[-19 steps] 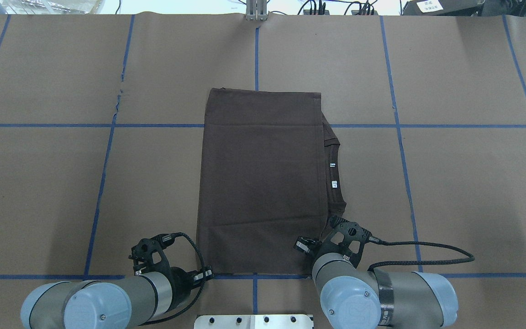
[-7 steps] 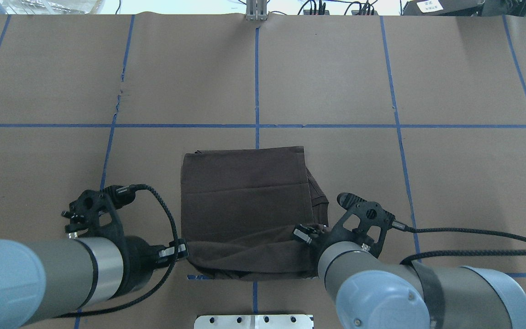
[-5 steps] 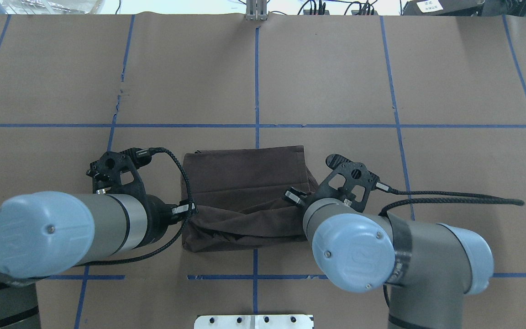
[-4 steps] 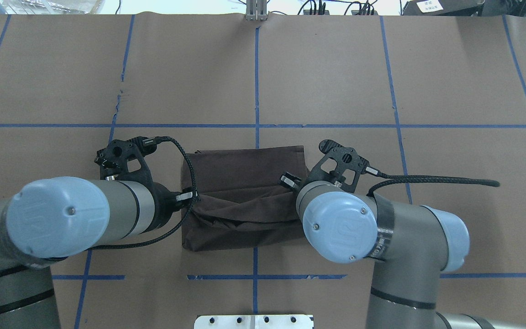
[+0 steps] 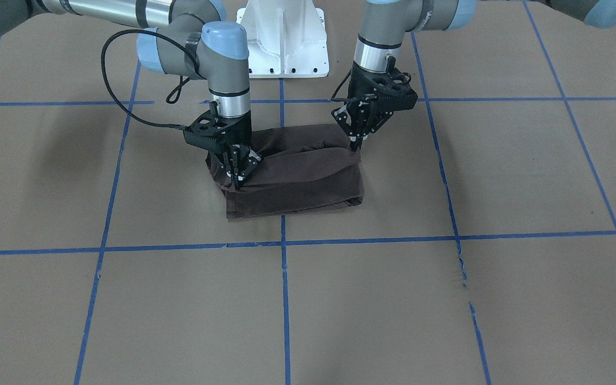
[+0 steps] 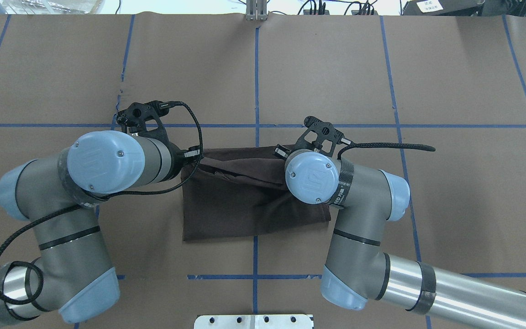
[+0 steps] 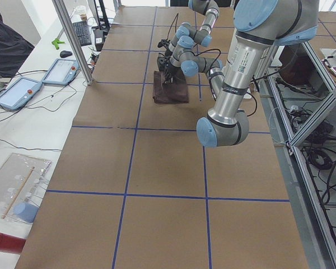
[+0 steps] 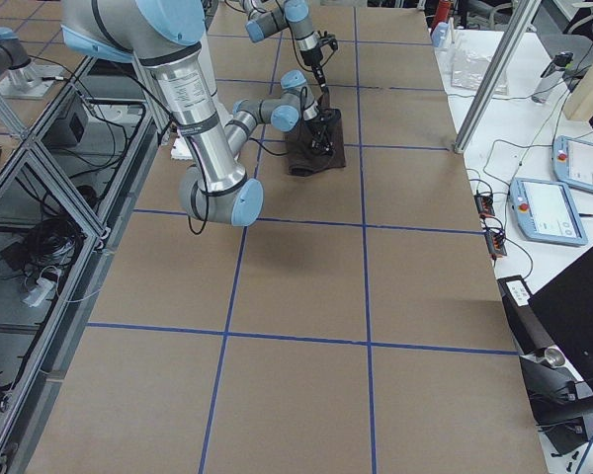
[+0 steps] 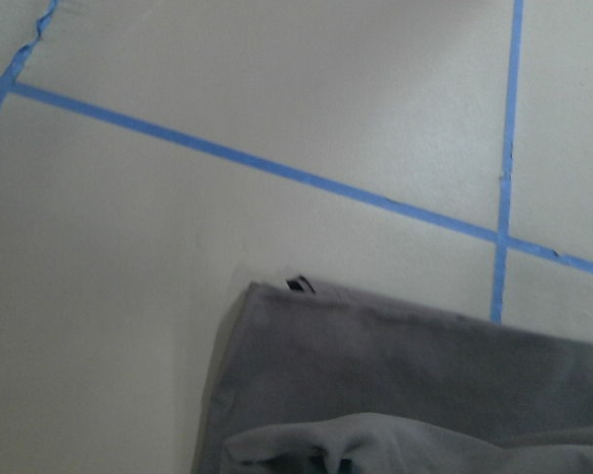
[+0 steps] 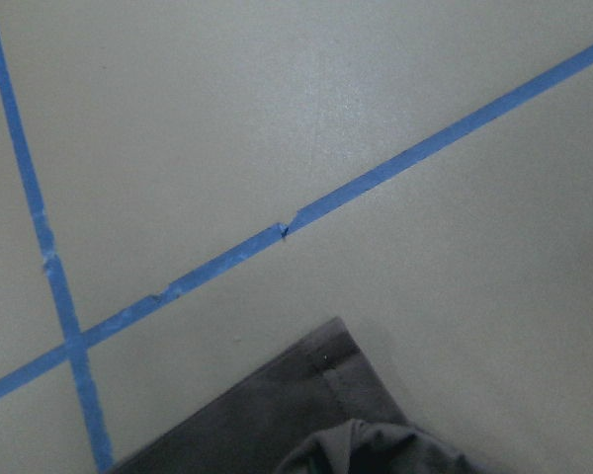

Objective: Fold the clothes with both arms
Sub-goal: 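Lay the folded edge down on the far half and open both grippers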

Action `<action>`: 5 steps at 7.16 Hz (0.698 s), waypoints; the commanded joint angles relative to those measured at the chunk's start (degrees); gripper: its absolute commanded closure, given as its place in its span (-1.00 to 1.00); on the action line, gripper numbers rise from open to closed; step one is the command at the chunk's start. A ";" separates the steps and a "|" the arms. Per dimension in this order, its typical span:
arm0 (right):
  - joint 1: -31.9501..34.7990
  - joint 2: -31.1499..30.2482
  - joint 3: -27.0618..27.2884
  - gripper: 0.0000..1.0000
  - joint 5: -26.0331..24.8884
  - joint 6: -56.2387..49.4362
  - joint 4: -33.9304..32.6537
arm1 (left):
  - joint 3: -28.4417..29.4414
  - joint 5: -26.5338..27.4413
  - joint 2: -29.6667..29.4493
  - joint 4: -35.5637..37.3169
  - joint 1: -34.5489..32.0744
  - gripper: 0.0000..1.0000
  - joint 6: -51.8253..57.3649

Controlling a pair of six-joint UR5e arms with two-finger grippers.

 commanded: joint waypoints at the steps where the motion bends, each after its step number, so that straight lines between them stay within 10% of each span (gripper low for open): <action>1: 0.34 0.72 -3.59 1.00 0.31 -0.26 2.03 | 9.02 0.01 -1.12 -7.59 -1.23 1.00 1.70; 3: 0.34 0.73 -3.68 0.84 0.40 -1.39 2.04 | 10.19 0.01 -1.39 -8.40 -1.23 0.91 1.79; 4: 0.34 0.99 -3.51 -0.98 0.32 -8.62 2.12 | 10.19 -0.08 -1.31 -8.49 -1.32 -0.98 5.88; 5: 1.29 1.95 -3.33 -1.00 1.45 -10.61 1.95 | 9.84 -0.16 -1.31 -8.75 -1.93 -1.00 10.71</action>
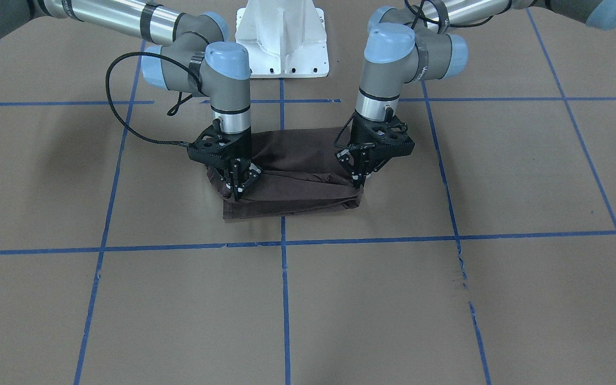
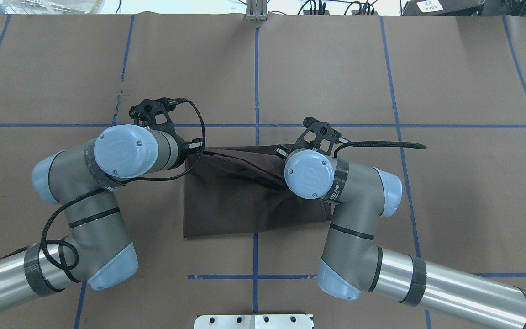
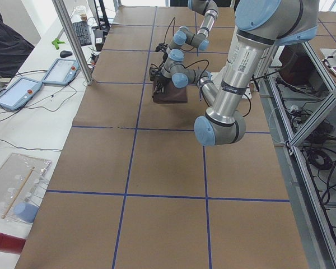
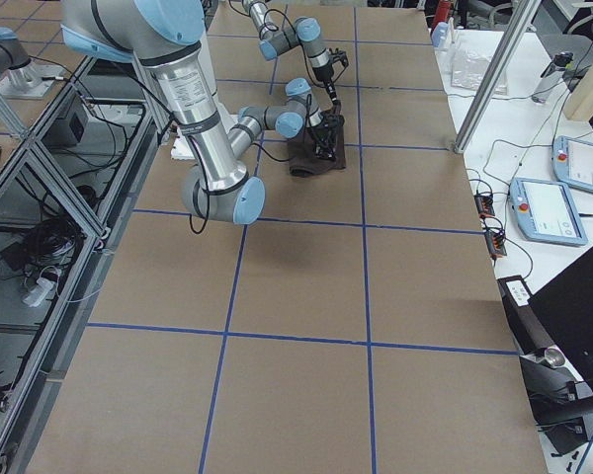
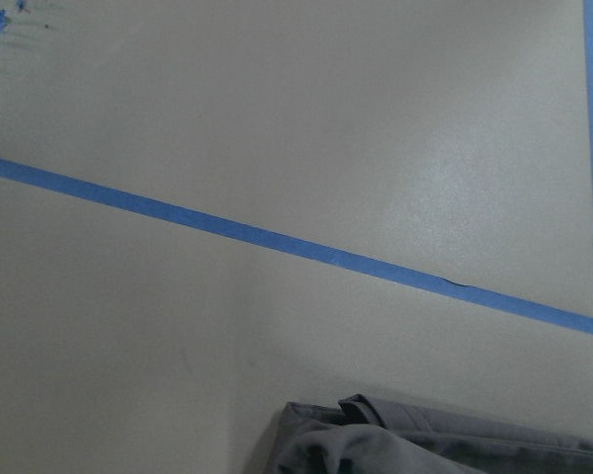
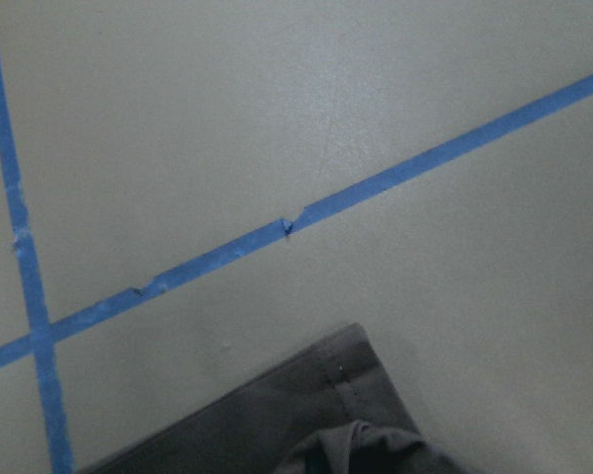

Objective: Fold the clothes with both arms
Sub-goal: 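Lay the folded edge down on the far half and open both grippers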

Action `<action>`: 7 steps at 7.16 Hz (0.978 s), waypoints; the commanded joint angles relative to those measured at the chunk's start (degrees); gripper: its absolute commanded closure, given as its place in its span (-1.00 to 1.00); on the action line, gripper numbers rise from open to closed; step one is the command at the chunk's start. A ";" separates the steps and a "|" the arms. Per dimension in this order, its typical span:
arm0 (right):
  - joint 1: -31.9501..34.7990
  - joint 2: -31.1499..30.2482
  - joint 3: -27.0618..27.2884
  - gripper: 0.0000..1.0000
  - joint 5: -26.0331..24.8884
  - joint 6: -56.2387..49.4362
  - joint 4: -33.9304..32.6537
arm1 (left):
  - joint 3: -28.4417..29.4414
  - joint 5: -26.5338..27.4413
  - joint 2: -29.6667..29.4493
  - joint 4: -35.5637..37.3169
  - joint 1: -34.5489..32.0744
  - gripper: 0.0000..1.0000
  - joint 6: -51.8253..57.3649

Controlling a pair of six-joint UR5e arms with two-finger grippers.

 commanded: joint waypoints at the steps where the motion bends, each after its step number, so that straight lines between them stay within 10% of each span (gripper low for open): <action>1: 1.67 2.31 0.34 -1.00 5.11 -4.69 -0.36 | -0.33 -4.19 0.25 -0.31 -2.24 -1.00 8.73; 7: -4.28 4.62 0.00 -1.00 1.04 -13.99 -0.89 | -0.60 -7.04 0.87 -1.11 -4.19 -1.00 11.75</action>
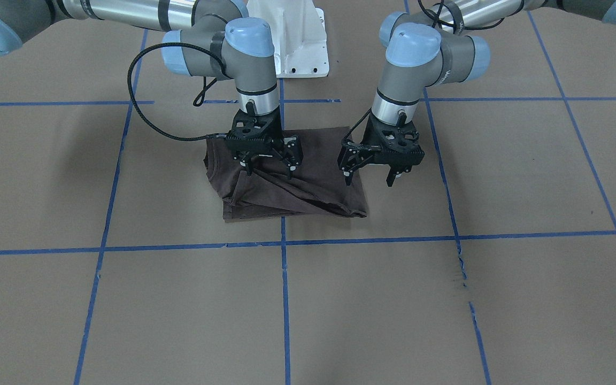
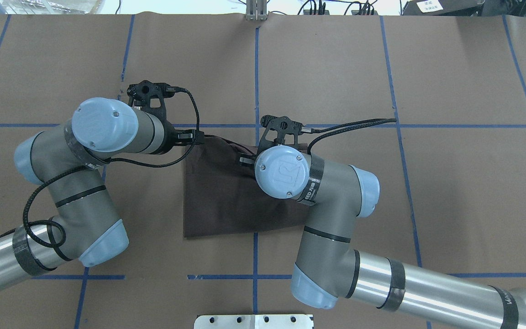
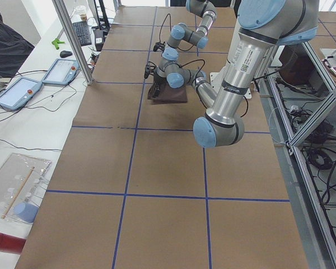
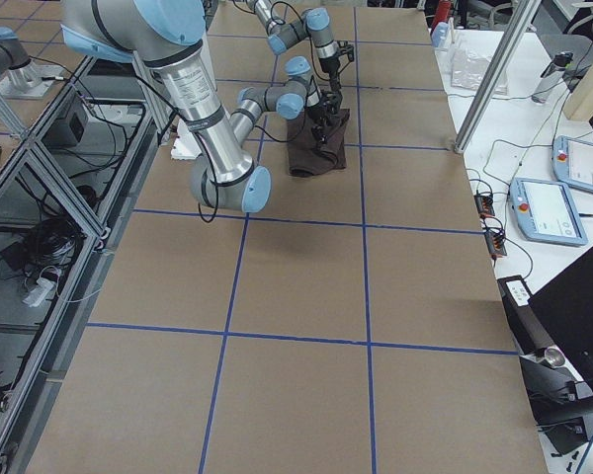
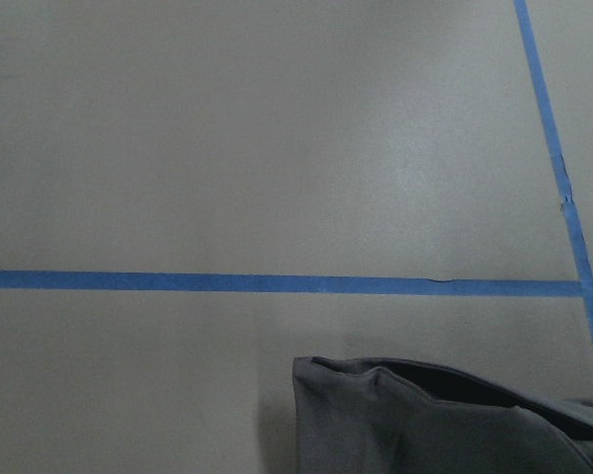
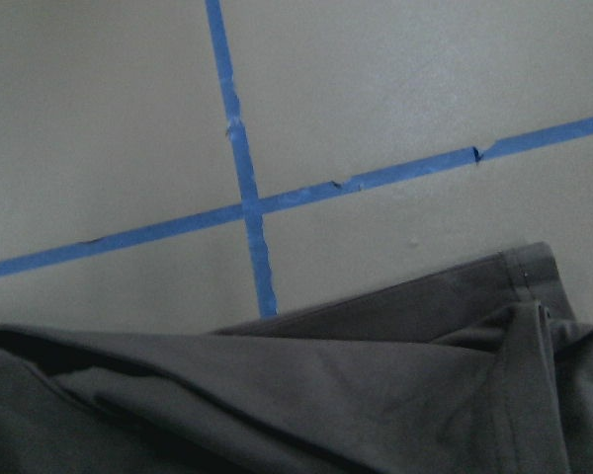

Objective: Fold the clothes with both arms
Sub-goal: 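Lay the folded edge down on the far half and open both grippers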

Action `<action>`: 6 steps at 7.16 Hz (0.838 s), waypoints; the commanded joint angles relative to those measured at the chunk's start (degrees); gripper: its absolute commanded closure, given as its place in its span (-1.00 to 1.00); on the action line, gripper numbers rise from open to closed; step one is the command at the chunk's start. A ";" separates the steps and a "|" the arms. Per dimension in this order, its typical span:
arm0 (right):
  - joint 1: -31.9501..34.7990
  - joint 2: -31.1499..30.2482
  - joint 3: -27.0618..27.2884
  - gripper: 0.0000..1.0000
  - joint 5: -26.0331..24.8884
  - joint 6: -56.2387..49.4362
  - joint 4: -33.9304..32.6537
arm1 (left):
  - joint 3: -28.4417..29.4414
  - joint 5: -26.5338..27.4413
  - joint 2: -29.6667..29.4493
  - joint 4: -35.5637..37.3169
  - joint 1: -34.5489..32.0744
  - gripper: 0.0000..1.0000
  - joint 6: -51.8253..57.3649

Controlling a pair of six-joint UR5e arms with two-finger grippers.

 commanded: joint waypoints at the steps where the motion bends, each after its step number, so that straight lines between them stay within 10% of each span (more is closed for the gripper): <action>1: -2.60 -0.74 -0.76 -1.00 -3.03 -7.01 -0.16 | 0.16 -0.02 0.07 -0.11 -0.02 -1.00 -0.08; 6: -0.34 -1.01 -2.96 -1.00 -6.55 -19.86 -3.58 | 0.08 -0.02 0.07 -0.11 -0.02 -1.00 -0.25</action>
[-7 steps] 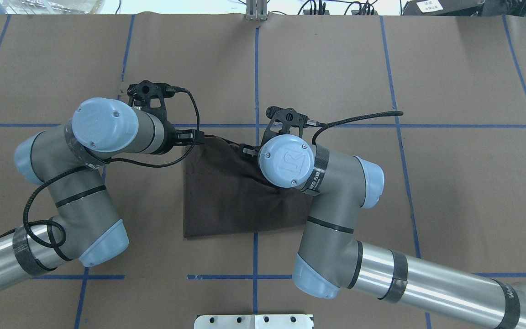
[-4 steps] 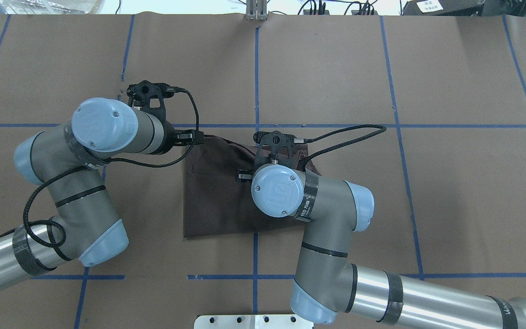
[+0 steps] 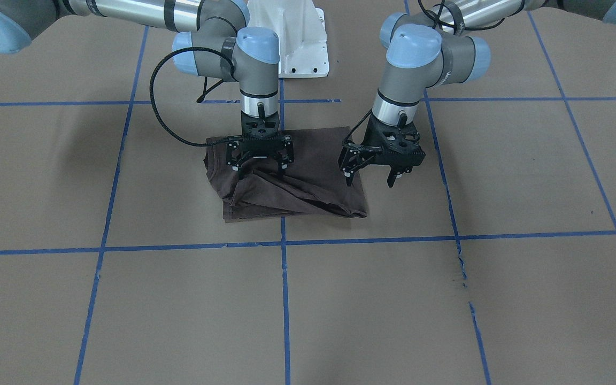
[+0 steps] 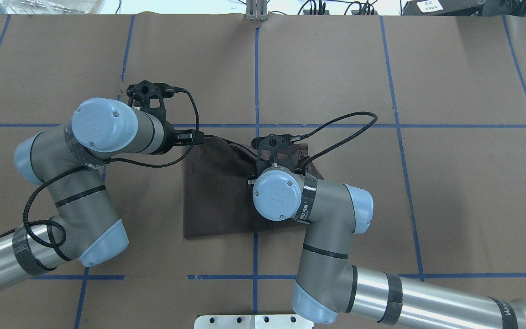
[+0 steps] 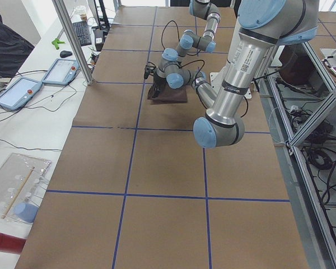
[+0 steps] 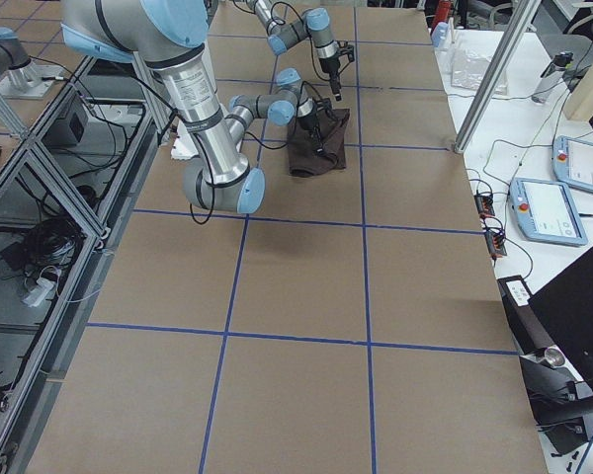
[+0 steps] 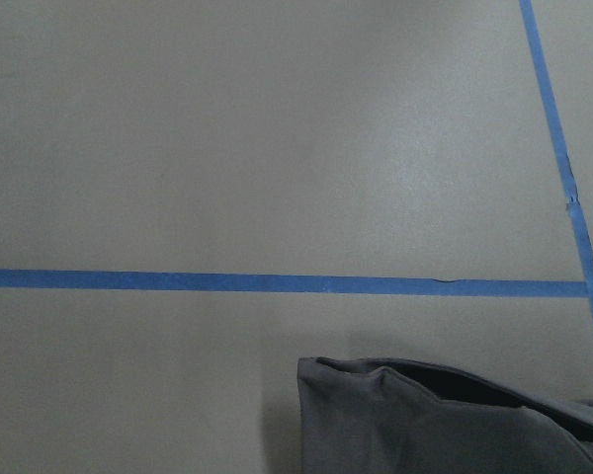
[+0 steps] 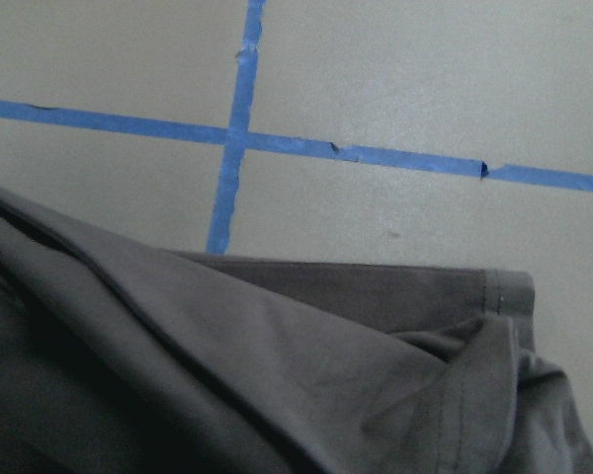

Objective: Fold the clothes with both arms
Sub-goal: 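Lay the folded edge down on the far half and open both grippers, then raise the right gripper away from the shirt toward the far side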

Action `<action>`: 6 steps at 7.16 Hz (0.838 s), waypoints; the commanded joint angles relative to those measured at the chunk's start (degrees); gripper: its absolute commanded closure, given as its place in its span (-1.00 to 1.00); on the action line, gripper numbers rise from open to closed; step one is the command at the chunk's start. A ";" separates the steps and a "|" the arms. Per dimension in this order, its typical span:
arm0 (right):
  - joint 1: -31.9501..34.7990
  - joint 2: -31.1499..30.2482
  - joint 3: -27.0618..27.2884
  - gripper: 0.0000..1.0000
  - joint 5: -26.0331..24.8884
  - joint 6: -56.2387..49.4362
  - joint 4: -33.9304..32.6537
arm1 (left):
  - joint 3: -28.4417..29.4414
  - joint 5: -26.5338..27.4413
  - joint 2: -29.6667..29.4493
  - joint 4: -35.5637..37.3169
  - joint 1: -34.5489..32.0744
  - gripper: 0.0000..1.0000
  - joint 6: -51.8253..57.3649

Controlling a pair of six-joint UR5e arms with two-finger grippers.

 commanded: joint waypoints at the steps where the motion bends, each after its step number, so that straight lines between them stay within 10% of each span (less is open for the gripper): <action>1: 3.47 0.06 -2.30 -1.00 -0.44 -3.61 0.36 | -0.22 -0.09 0.00 0.00 0.00 -1.00 -0.07; 6: 15.34 1.38 -8.72 -1.00 4.80 -8.54 3.59 | -0.40 -0.09 0.18 -0.35 0.00 -1.00 -0.33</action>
